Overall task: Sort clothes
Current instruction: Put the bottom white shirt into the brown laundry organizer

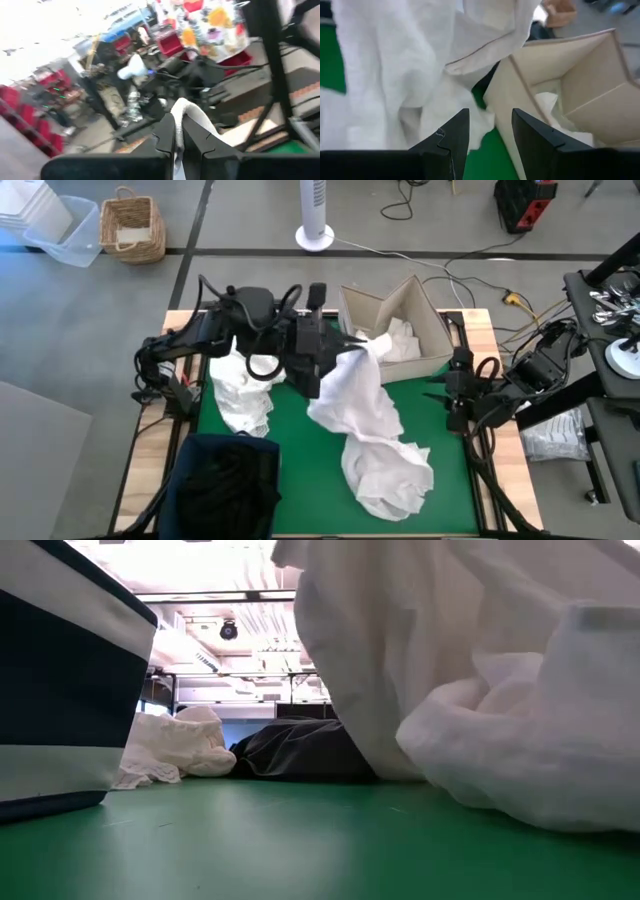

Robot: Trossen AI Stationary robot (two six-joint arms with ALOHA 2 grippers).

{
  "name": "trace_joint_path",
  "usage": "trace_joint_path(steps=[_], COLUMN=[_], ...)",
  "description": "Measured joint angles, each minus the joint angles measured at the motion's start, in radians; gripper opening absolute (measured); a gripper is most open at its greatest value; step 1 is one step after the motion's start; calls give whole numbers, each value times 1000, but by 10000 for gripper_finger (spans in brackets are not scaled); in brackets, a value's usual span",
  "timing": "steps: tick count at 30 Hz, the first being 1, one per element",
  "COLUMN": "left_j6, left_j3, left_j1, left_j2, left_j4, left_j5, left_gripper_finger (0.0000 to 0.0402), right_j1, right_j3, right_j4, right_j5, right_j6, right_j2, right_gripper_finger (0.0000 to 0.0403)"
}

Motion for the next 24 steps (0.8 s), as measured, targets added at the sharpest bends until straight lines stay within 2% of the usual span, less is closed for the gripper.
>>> trace_joint_path(steps=[3, 6, 10, 14, 19, 24], left_j6=[34, 61, 88, 108, 109, 105], left_j3=[4, 5, 6, 6, 6, 6], left_j1=[0, 0, 0, 0, 0, 0], left_j2=[2, 0, -3, 0, 4, 9], left_j4=[33, 41, 57, 65, 72, 81], left_j5=[-45, -93, -183, -295, -414, -440], left_gripper_finger=[0, 0, 0, 0, 0, 0], right_j1=[0, 0, 0, -3, -3, -10], right_j3=[-7, -37, -89, -131, -160, -160], right_j4=[68, 221, 407, 547, 679, 759], right_j5=[37, 29, 21, 31, 149, 352], right_j6=[-28, -120, -215, -210, -176, -157], right_j2=[0, 7, 32, 79, 178, 289], right_gripper_finger=[140, 153, 194, 246, 298, 306])
